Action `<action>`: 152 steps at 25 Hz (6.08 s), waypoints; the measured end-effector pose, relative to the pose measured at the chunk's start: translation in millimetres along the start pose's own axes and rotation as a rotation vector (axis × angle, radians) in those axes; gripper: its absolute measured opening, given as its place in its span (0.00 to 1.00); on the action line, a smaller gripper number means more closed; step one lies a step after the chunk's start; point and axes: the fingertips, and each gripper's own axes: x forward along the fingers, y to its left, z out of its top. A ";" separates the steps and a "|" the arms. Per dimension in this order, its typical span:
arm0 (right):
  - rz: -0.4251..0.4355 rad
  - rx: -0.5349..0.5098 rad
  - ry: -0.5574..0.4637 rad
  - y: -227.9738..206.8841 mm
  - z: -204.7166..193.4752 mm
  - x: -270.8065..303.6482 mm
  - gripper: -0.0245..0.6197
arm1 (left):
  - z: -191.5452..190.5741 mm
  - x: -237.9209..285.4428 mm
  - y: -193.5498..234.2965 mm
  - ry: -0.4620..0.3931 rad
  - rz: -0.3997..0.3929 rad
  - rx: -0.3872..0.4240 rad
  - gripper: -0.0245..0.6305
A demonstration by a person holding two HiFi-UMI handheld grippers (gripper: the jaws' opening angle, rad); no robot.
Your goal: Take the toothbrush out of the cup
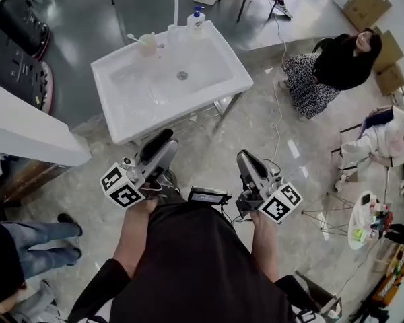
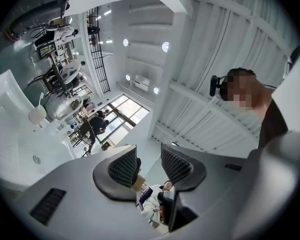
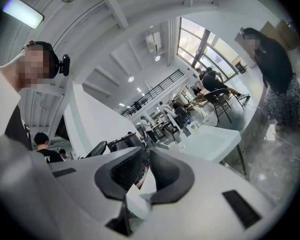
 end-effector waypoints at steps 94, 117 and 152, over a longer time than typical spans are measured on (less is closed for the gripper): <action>0.191 -0.105 0.368 -95.3 30.8 405.3 0.10 | 111.6 50.6 415.6 0.050 0.456 -0.016 0.28; 0.195 -0.087 0.367 -120.9 39.6 410.8 0.10 | 106.0 56.1 560.6 0.184 0.647 0.100 0.37; 0.196 -0.091 0.362 -129.6 51.2 403.8 0.10 | 166.0 79.9 532.6 0.073 0.671 0.283 0.08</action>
